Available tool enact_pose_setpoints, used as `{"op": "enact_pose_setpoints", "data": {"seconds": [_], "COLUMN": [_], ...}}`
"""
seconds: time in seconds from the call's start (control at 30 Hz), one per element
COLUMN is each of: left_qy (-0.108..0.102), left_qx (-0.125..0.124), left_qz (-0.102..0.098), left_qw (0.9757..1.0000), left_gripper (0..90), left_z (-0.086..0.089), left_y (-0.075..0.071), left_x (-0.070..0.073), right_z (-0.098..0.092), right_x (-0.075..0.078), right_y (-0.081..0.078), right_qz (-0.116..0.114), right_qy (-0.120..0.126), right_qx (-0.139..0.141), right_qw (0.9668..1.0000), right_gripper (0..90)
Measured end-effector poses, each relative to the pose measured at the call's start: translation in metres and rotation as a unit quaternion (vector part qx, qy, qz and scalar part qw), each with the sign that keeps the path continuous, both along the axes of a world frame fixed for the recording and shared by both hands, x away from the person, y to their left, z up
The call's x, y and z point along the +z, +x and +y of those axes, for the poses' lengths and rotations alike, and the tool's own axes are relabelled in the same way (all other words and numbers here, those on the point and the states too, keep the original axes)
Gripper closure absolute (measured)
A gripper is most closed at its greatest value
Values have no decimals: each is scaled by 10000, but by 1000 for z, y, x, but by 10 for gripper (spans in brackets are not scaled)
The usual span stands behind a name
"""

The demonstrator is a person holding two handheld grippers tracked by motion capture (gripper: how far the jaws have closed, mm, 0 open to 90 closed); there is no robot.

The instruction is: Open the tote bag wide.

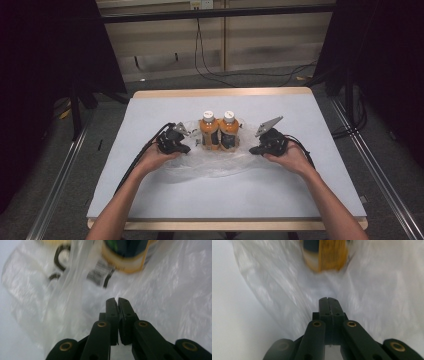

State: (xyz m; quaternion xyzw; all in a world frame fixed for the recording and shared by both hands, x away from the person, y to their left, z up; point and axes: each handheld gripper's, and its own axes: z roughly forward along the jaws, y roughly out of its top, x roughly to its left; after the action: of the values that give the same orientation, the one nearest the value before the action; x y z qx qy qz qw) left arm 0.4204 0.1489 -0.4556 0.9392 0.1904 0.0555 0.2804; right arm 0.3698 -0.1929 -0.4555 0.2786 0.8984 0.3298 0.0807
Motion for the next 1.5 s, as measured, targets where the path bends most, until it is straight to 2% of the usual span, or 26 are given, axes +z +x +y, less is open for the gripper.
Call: {"op": "enact_pose_setpoints", "data": {"seconds": [0.1, 0.23, 0.27, 0.3, 0.4, 0.43, 0.5, 0.6, 0.73, 0.8, 0.9, 0.93, 0.97, 1.07, 1.1, 1.13, 1.23, 1.3, 1.33, 1.37, 1.43, 1.5], "left_qy": [-11, 276, 419, 508, 486, 489, 626, 973, 1166, 1122, 1132, 1117, 1114, 1237, 1302, 1234, 1327, 1277, 1290, 1254, 1243, 1329], "left_qx": [-46, -222, -294, -303, -217, -163, -135, -184, -257, -246, -252, -212, -200, -95, -118, -33, -26, 94, 42, 113, 87, 61], "left_qz": [-80, -71, -71, -77, -42, -26, -98, -247, -275, -302, -224, -280, -222, -282, -285, -249, -236, -258, -233, -225, -207, -267], "left_qw": [10000, 9993, 9987, 9982, 9986, 9987, 9979, 9948, 9925, 9929, 9930, 9931, 9933, 9919, 9910, 9920, 9909, 9914, 9914, 9918, 9920, 9907], "left_gripper": [855, 853, 857, 864, 877, 878, 882, 887, 893, 893, 898, 899, 899, 900, 900, 900, 900, 900, 900, 900, 900, 900], "left_z": [-10, -21, -21, -20, -10, -6, 0, 3, 4, 5, 7, 8, 10, 14, 17, 19, 26, 28, 29, 30, 31, 31], "left_y": [0, 1, 1, 0, 0, 0, 1, -2, -2, -1, 1, 2, 3, 5, 8, 8, 13, 13, 14, 14, 15, 16], "left_x": [4, 0, -2, -3, -4, -4, -3, -1, 0, 0, 0, 0, 0, 0, 0, 0, 1, 0, 0, 0, 0, 0], "right_z": [10, 20, 20, 20, 16, 14, 12, 11, 4, 0, -4, -6, -7, -13, -15, -15, -18, -19, -19, -19, -21, -23], "right_x": [10, 7, 4, 0, -10, -11, -10, -10, -9, -9, -8, -8, -8, -8, -7, -7, -6, -6, -5, -5, -5, -4], "right_y": [5, 18, 20, 22, 26, 25, 26, 25, 25, 26, 27, 27, 27, 27, 27, 26, 26, 26, 26, 26, 25, 23], "right_qz": [-134, -92, -46, -32, 47, 63, 16, -137, -221, -197, -191, -184, -203, -208, -222, -216, -194, -188, -166, -163, -143, -96], "right_qy": [123, -212, -320, -424, -785, -768, -860, -1108, -1341, -1351, -1365, -1424, -1452, -1564, -1612, -1682, -1821, -1829, -1834, -1832, -1825, -1813], "right_qx": [-78, -162, -216, -234, -242, -258, -257, -231, -324, -339, -353, -380, -389, -455, -415, -433, -363, -327, -326, -325, -247, -209], "right_qw": [9998, 9996, 9992, 9988, 9966, 9967, 9960, 9935, 9902, 9901, 9898, 9889, 9884, 9864, 9858, 9846, 9824, 9824, 9824, 9824, 9828, 9832], "right_gripper": [900, 900, 900, 900, 900, 900, 900, 900, 900, 900, 900, 900, 900, 900, 900, 900, 900, 900, 900, 900, 900, 900]}}
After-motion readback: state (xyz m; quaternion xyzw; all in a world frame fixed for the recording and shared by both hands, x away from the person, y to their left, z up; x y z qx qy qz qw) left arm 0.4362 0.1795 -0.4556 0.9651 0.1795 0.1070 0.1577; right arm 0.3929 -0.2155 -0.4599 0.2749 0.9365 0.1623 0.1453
